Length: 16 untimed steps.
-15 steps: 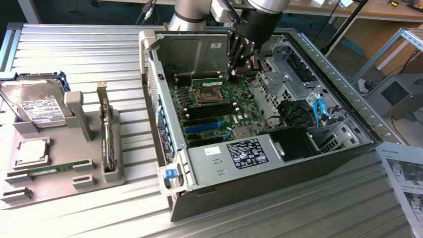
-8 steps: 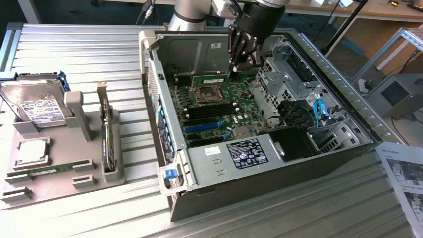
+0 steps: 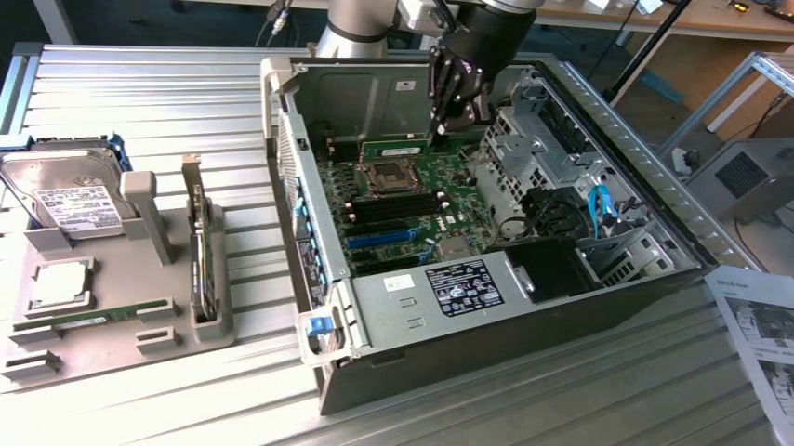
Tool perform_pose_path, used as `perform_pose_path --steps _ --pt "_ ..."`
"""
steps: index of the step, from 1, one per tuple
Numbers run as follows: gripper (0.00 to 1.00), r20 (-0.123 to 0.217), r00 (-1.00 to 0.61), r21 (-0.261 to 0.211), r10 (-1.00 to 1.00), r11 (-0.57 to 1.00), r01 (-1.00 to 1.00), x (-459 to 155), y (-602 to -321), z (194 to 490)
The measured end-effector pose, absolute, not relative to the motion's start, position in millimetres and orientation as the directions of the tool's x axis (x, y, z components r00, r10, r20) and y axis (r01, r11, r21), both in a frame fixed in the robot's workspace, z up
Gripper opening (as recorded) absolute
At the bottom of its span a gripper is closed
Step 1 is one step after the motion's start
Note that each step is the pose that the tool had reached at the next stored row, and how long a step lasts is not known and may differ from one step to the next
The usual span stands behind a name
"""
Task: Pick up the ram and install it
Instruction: 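Insert the ram into the slot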
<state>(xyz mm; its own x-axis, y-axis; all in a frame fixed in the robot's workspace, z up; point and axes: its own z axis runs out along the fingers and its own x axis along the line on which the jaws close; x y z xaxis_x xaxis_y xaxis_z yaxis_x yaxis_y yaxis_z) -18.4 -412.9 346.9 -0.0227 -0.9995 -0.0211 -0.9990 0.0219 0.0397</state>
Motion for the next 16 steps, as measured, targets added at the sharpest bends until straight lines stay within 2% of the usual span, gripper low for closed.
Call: perform_pose_path --steps 16 --pt "0.12 -0.021 -0.023 0.04 -1.0 0.022 -0.999 -18 -414 331"
